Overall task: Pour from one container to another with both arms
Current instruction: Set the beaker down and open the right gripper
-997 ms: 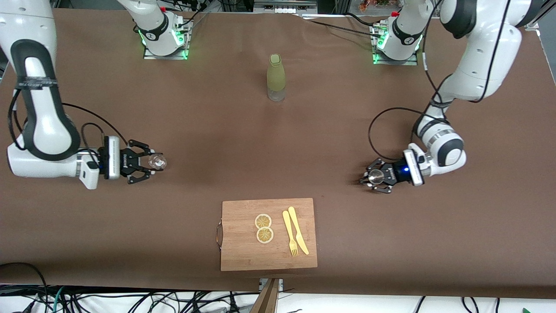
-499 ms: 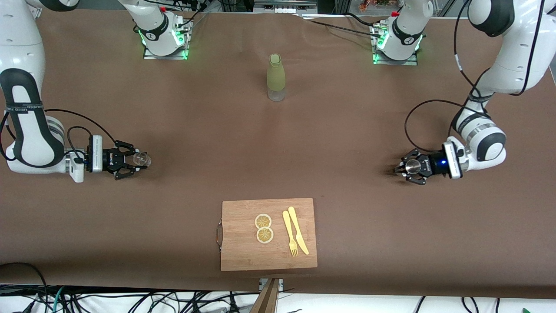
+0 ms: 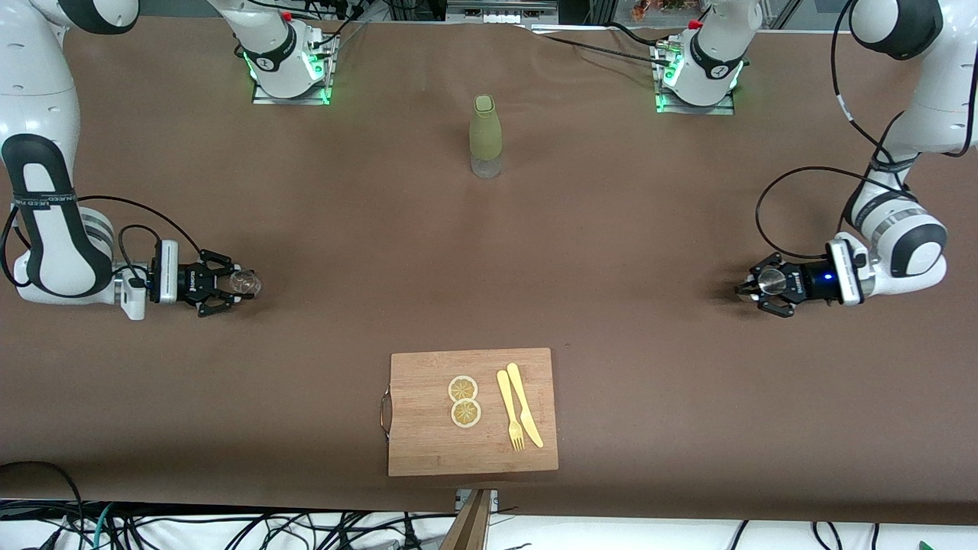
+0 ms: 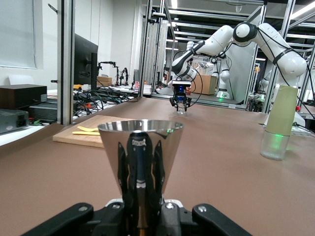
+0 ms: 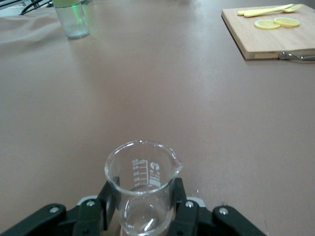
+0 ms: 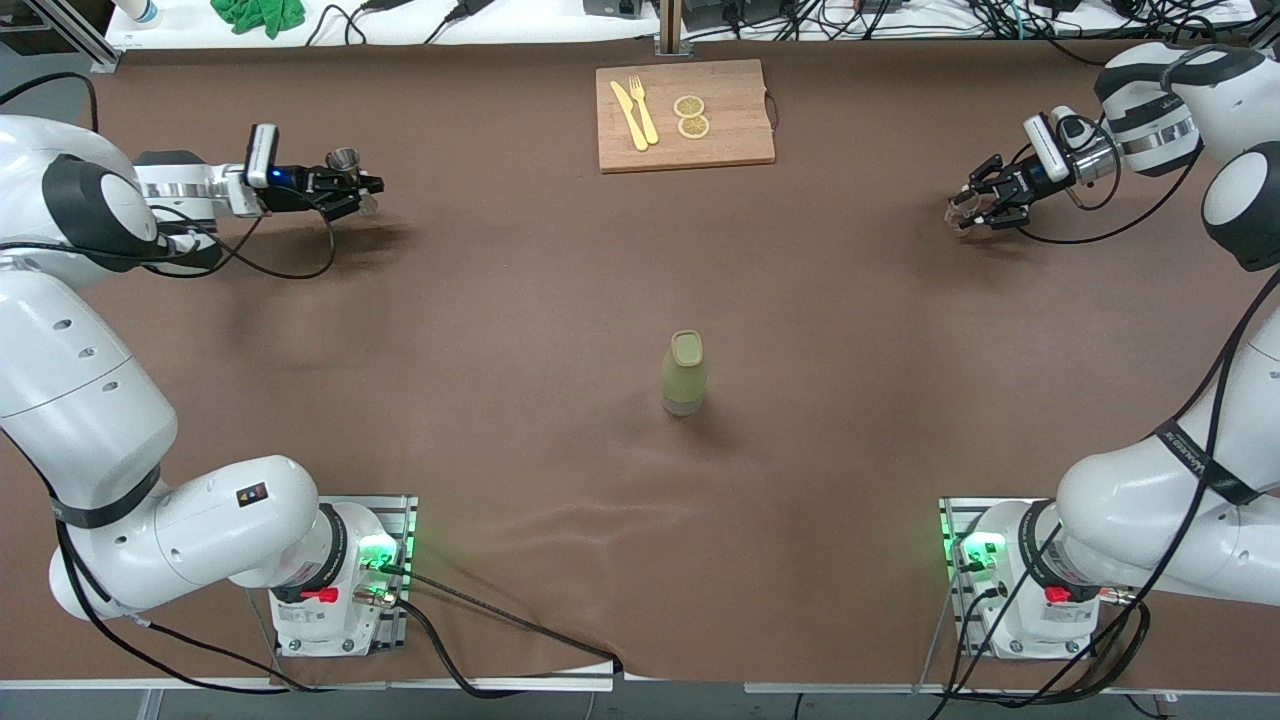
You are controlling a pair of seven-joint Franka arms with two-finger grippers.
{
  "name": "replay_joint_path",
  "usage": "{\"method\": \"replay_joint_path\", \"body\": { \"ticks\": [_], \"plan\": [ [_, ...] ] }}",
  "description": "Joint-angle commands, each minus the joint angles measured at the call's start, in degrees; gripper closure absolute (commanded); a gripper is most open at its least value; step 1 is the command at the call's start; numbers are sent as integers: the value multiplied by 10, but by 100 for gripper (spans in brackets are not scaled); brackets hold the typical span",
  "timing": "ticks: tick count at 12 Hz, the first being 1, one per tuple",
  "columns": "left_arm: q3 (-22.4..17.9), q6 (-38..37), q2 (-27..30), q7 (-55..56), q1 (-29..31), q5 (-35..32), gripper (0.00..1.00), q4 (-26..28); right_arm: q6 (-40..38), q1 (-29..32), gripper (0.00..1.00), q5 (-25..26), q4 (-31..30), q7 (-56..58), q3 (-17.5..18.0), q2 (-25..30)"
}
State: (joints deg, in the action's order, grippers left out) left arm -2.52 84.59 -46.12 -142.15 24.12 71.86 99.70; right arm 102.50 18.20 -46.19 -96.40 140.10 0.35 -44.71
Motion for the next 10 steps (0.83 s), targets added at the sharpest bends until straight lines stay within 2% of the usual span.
{"method": "replay_joint_path", "body": {
  "ticks": [1,2,4,7,10],
  "plan": [
    [-25,-40,-34,5,3,-17,100,-53,-1,6,16,-6,14,6,3,-10],
    [-30,-50,-48,3,3,-30,100,-68,-1,6,1,-6,14,5,3,-11],
    [-34,-68,-73,2,11,-35,100,-96,-3,6,0,-4,14,4,2,-10],
    [-34,-80,-90,-5,20,-36,100,-104,-4,4,0,7,25,-1,-10,-5],
    [-34,-83,-113,-19,27,-36,100,-129,21,-1,0,64,24,-27,-17,37]
  ]
}}
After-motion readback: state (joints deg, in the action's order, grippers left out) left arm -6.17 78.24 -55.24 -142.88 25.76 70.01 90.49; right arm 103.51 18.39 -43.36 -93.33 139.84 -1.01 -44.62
